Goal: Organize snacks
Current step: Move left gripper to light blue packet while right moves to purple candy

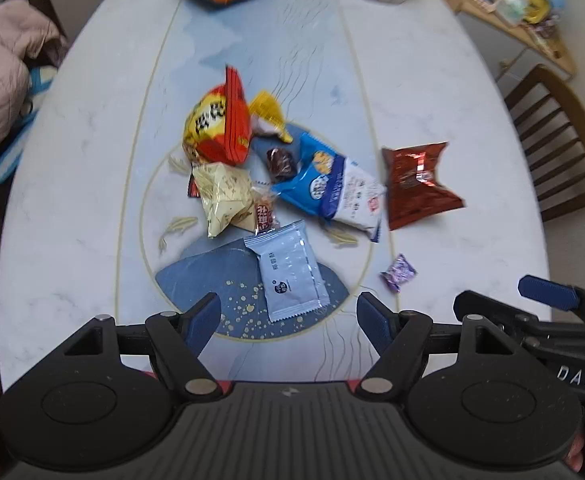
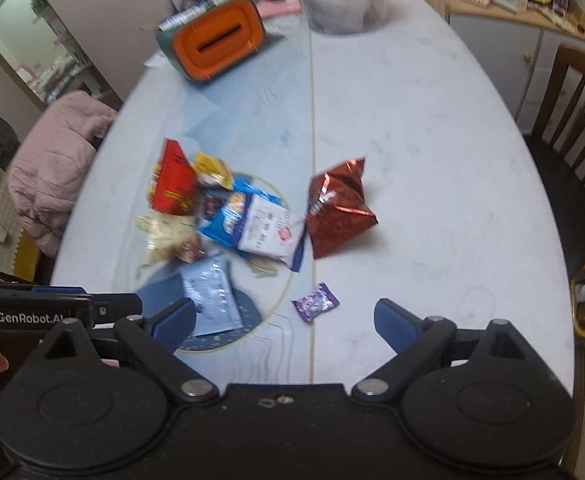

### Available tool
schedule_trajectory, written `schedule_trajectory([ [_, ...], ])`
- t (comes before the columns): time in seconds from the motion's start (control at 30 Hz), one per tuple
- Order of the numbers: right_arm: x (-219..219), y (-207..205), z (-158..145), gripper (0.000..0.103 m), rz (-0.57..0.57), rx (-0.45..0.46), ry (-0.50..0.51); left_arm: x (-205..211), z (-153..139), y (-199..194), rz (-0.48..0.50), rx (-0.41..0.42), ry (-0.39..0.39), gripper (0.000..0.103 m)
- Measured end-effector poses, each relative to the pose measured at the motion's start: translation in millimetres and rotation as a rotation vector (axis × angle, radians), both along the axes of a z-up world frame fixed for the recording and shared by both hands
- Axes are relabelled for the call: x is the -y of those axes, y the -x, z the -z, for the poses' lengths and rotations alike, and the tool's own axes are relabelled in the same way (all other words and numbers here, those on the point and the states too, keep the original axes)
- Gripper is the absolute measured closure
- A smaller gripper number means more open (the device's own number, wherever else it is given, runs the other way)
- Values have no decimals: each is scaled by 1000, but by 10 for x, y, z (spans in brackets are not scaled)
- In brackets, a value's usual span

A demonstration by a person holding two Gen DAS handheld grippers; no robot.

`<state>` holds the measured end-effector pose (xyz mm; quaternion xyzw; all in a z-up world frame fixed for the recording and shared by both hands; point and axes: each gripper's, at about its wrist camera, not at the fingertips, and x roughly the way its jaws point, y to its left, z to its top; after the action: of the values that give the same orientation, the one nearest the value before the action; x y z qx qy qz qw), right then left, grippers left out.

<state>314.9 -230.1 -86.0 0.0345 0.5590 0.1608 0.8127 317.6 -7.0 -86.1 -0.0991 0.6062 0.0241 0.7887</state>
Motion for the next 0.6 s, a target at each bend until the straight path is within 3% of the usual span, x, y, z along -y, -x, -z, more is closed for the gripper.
schedule_trajectory([
  [0.27, -8, -279, 500, 13, -14, -100, 23, -11, 455, -365, -60, -93, 10, 28],
  [0.6, -182, -442, 811, 23, -92, -135, 70, 35, 857, -576, -83, -156, 8, 28],
])
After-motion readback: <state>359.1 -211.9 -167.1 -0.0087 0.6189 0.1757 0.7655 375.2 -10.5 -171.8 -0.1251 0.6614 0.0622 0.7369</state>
